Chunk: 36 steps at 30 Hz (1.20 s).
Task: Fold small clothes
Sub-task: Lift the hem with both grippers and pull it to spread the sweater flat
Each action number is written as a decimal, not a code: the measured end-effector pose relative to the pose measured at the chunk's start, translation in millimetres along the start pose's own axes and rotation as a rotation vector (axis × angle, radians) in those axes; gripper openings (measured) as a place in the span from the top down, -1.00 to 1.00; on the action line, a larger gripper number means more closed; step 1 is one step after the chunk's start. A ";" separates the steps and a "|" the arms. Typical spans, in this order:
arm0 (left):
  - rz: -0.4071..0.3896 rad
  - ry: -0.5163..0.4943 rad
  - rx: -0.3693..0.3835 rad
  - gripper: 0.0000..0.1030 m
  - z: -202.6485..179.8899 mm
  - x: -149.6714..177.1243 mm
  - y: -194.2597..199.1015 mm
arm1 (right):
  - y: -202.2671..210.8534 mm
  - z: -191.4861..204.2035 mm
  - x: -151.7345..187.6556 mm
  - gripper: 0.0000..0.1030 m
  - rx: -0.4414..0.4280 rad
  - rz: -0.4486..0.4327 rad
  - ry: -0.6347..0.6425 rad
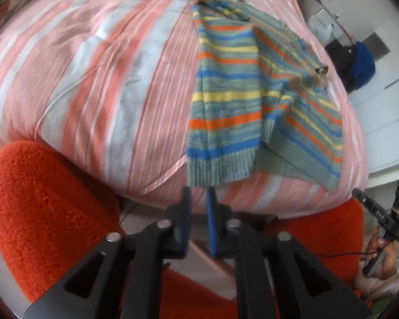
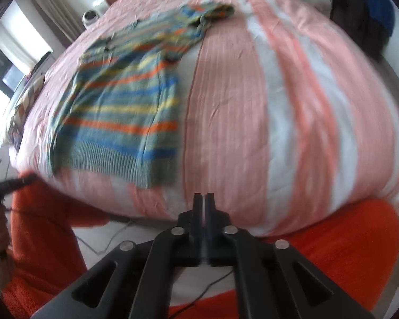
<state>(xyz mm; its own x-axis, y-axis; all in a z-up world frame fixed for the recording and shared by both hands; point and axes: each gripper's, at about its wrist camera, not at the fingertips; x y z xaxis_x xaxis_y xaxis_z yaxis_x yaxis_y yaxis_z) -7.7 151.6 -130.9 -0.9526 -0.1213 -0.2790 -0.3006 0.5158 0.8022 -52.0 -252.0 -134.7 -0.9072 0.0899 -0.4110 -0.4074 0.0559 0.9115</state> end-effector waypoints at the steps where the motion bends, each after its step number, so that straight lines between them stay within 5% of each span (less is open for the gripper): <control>1: -0.022 0.000 0.008 0.24 -1.1 -1.8 4.2 | 2.9 0.6 -2.1 0.28 -0.004 -0.013 0.006; 2: -0.040 0.000 0.013 0.08 -2.6 -2.4 6.8 | 5.9 2.5 -6.7 -0.17 -0.020 -0.038 0.012; 3: -0.058 -0.005 0.014 -0.13 -5.5 -5.6 7.9 | 7.8 6.0 -10.7 -0.28 -0.050 -0.066 0.015; 8: -0.045 -0.049 -0.027 -0.18 -12.4 -26.9 -21.1 | -23.4 42.2 -27.8 -0.27 -0.141 -0.046 0.081; 10: -0.005 -0.026 -0.026 -0.14 -9.5 -37.1 -39.8 | -42.8 50.7 -31.4 0.38 -0.150 0.002 0.095; 11: 0.008 -0.016 -0.032 -0.14 -8.8 -39.2 -43.8 | -47.3 50.7 -31.9 0.91 -0.171 0.019 0.081; 14: 0.020 -0.018 -0.012 -0.15 -11.2 -39.3 -44.3 | -23.8 32.6 -24.7 0.94 -0.202 -0.009 0.054; 18: 0.043 -0.023 0.020 -0.16 -12.6 -38.3 -51.8 | 21.9 -1.5 -9.7 0.94 -0.106 -0.069 0.061; 21: 0.052 -0.017 -0.009 -0.16 -14.9 -42.3 -65.6 | 13.3 -0.2 -10.2 0.94 -0.103 -0.053 0.061; 24: 0.045 0.026 -0.017 0.05 -10.4 -45.9 -65.7 | 1.5 12.4 -15.0 0.94 -0.113 -0.050 0.078; 28: 0.032 0.072 -0.002 0.92 4.6 -48.5 -61.8 | -6.2 13.0 -12.9 0.94 -0.115 -0.051 0.070; 36: 0.028 0.054 0.115 0.97 5.7 -40.9 -3.8 | 24.0 -20.5 -16.1 0.94 -0.161 -0.067 0.005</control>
<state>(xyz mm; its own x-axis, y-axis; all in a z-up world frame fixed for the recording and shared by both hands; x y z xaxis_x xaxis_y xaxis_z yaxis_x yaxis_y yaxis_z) 32.6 159.4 -125.6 -0.9626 -0.1498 -0.2258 -0.2697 0.6134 0.7423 -49.3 -272.5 -106.0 -0.8777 0.0862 -0.4715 -0.4784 -0.0980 0.8726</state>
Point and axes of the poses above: each gripper's, at about its wrist camera, not at the fingertips, and y roughly against the way its jaws point, z to its left, x to its underside, and after that the axes turned 12 degrees about x, right-handed
